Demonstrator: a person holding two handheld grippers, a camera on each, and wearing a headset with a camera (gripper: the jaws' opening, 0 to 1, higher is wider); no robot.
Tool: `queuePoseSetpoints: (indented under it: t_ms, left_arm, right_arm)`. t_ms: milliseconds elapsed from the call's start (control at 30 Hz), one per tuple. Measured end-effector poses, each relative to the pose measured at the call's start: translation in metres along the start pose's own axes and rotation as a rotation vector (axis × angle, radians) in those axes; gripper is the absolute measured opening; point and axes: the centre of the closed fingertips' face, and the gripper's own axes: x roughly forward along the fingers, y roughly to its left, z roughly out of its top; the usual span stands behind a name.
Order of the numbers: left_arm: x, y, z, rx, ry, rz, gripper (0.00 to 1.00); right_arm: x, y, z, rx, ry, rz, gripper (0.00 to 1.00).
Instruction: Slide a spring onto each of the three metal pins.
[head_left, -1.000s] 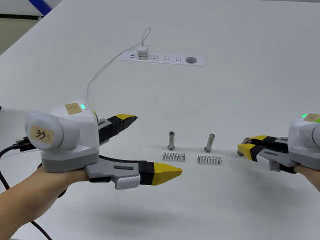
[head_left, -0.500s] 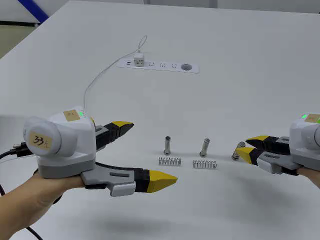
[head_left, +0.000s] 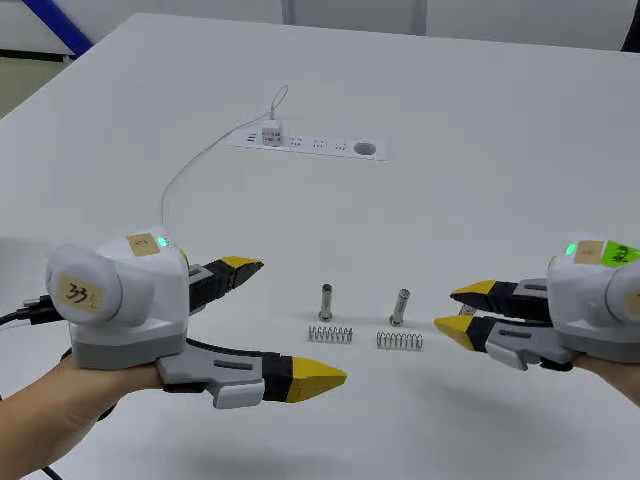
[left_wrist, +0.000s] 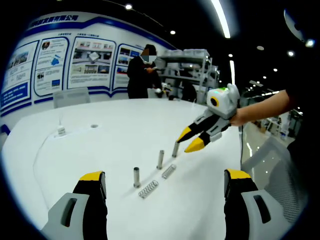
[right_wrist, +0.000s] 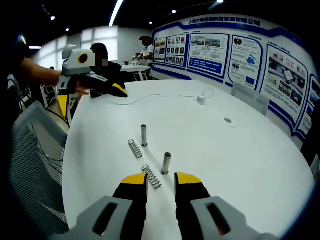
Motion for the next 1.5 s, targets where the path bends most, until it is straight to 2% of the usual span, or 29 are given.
queuePoseSetpoints:
  t_ms: [67,133,300,567,867,933,1200,1500]
  left_arm:
    - [-0.001,0.001,-0.001,-0.002,0.003,0.002,1.0]
    - [-0.003,0.002,-0.001,-0.002,0.003,0.007,1.0]
    - [-0.008,0.005,-0.002,-0.008,0.0,0.02,1.0]
    - [-0.011,0.006,-0.006,-0.015,0.009,0.023,1.0]
    - [-0.015,0.008,-0.005,-0.02,0.005,0.034,1.0]
    - [-0.016,0.008,-0.006,-0.018,0.006,0.035,1.0]
    - [-0.013,0.002,-0.005,-0.019,0.007,0.02,1.0]
    - [-0.011,-0.004,-0.002,-0.009,0.008,0.003,1.0]
  right_arm:
    - [0.009,0.01,-0.008,-0.035,0.043,0.045,0.22]
    - [0.016,0.015,-0.014,-0.061,0.076,0.06,0.22]
    - [0.029,0.014,-0.025,-0.088,0.138,0.061,0.22]
    - [0.046,0.011,-0.035,-0.089,0.183,0.071,0.22]
    - [0.054,0.013,-0.04,-0.101,0.217,0.1,0.21]
    - [0.055,0.013,-0.04,-0.057,0.217,0.101,0.2]
    - [0.052,0.018,-0.043,0.032,0.218,0.132,0.14]
    - [0.051,0.019,-0.043,0.06,0.233,0.132,0.11]
